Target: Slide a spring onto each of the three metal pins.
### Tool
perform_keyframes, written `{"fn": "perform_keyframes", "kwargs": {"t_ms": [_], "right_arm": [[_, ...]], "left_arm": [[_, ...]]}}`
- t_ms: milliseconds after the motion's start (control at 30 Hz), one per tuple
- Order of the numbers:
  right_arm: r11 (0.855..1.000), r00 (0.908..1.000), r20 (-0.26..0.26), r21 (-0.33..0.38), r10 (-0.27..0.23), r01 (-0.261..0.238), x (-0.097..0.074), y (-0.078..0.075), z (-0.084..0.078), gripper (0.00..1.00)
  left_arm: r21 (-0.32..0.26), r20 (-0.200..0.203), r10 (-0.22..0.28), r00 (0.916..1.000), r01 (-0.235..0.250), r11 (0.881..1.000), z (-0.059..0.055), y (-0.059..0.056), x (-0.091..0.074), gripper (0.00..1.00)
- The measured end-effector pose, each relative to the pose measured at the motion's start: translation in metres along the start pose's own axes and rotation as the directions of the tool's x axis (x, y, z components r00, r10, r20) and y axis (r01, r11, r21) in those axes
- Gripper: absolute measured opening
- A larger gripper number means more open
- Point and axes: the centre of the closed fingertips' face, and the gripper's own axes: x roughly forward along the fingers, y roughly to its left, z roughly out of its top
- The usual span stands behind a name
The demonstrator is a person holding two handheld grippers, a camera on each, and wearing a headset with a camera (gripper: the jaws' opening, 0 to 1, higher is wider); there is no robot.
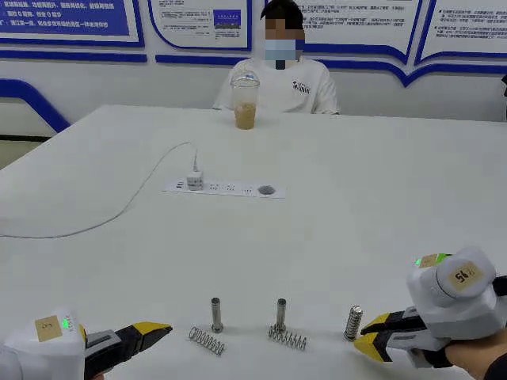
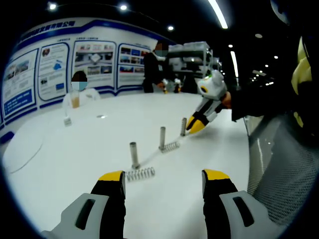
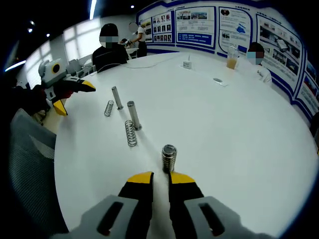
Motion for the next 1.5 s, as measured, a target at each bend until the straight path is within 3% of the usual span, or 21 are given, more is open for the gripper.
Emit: {"fn": "perform_keyframes", "kwargs": {"t_ms": [433,867,1133,1500], "right_arm": [[1.000,0.9998,-0.004,-0.020,0.020,-0.020,0.001,0.017,0.002,0.13],[0.996,0.9983,0.008,-0.073,0.058,-0.057,0.009,0.038,0.020,0.13],[0.991,0.9966,0.009,-0.107,0.082,-0.080,0.019,0.050,0.030,0.13],[0.988,0.9959,0.010,-0.128,0.089,-0.087,0.037,0.053,0.041,0.15]], "left_arm": [[0.000,0.005,-0.005,1.0000,0.005,1.000,0.001,-0.002,0.000,0.63],[-0.003,0.007,-0.007,1.0000,0.007,1.000,-0.001,-0.002,0.001,0.63],[-0.005,0.006,-0.012,0.9999,0.012,1.000,-0.003,-0.002,0.002,0.63],[-0.003,0.004,-0.010,0.9999,0.010,1.000,-0.003,-0.001,0.002,0.63]]}}
